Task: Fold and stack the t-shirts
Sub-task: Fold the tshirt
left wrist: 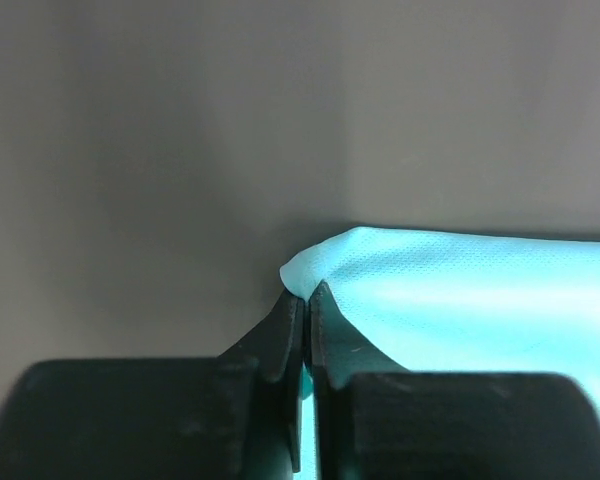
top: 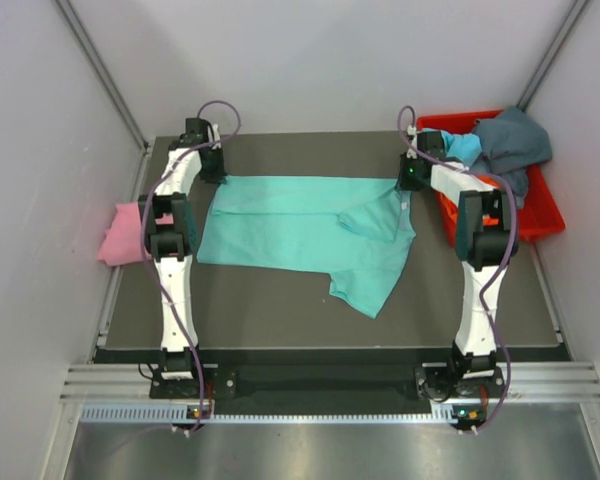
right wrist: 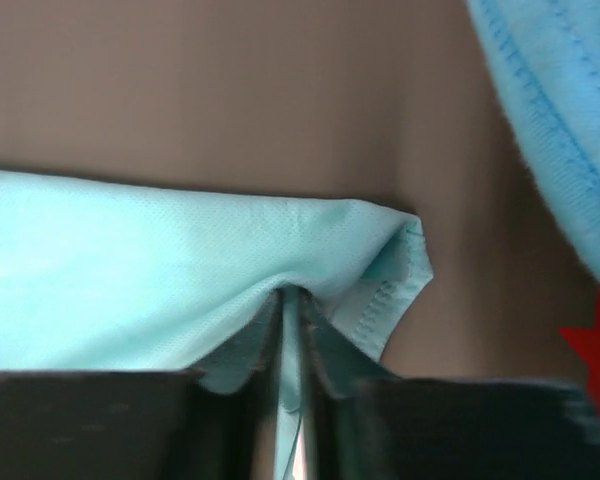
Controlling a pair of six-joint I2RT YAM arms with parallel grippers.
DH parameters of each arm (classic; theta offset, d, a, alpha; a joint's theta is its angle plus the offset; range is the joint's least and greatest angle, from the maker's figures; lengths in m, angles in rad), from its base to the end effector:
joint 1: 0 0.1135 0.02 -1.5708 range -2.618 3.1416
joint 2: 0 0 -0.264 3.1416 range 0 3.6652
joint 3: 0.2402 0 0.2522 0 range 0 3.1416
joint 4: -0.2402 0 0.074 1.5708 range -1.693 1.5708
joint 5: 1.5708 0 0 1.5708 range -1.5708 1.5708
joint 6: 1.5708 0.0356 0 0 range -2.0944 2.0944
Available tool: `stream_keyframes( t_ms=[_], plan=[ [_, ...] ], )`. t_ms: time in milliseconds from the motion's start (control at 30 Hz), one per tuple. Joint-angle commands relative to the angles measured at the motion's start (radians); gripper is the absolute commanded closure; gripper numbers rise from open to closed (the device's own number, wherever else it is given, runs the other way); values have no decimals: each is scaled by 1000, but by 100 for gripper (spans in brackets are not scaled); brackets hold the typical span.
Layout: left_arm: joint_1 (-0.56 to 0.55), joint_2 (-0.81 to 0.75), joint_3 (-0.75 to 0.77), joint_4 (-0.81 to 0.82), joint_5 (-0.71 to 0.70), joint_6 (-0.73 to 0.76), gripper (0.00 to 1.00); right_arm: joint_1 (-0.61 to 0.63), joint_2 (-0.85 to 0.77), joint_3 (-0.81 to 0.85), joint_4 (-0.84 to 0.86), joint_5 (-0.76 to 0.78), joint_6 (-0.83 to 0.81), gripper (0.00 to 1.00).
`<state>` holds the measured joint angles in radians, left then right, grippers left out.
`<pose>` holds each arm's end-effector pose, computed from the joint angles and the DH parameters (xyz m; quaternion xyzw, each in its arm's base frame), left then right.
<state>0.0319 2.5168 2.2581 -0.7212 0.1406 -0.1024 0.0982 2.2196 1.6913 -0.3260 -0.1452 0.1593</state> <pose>0.5470 0.0125 0.1725 -0.0436 0.9535 -0.0774 0.2879 0.4902 0.0535 0.1698 0.0031 0.9344 0.1123 0.3381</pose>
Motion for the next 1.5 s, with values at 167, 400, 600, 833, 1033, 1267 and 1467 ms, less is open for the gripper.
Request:
stream_keyframes(
  t_ms=[167, 400, 600, 833, 1033, 1267, 1467],
  plan=[
    [-15, -151, -24, 11, -49, -8, 50, 11, -218, -79, 19, -21, -12, 57],
    [3, -320, -164, -7, 1, -43, 43, 12, -339, -189, 27, -13, -9, 55],
    [16, -426, -314, -49, 122, -59, 44, 8, -287, -196, 10, 2, 8, 56],
    [17, -544, -518, -43, 171, -74, 46, -18, -170, -122, 8, 21, 28, 58],
    [16, -547, -562, -40, 165, -66, 46, -32, -95, -41, 16, 27, 39, 59],
    [16, -547, -615, -47, 178, -66, 46, -35, -15, 45, 13, 36, 59, 76],
    [16, -559, -617, -52, 159, -59, 46, -35, 28, 87, -10, 47, 65, 77]
  ],
)
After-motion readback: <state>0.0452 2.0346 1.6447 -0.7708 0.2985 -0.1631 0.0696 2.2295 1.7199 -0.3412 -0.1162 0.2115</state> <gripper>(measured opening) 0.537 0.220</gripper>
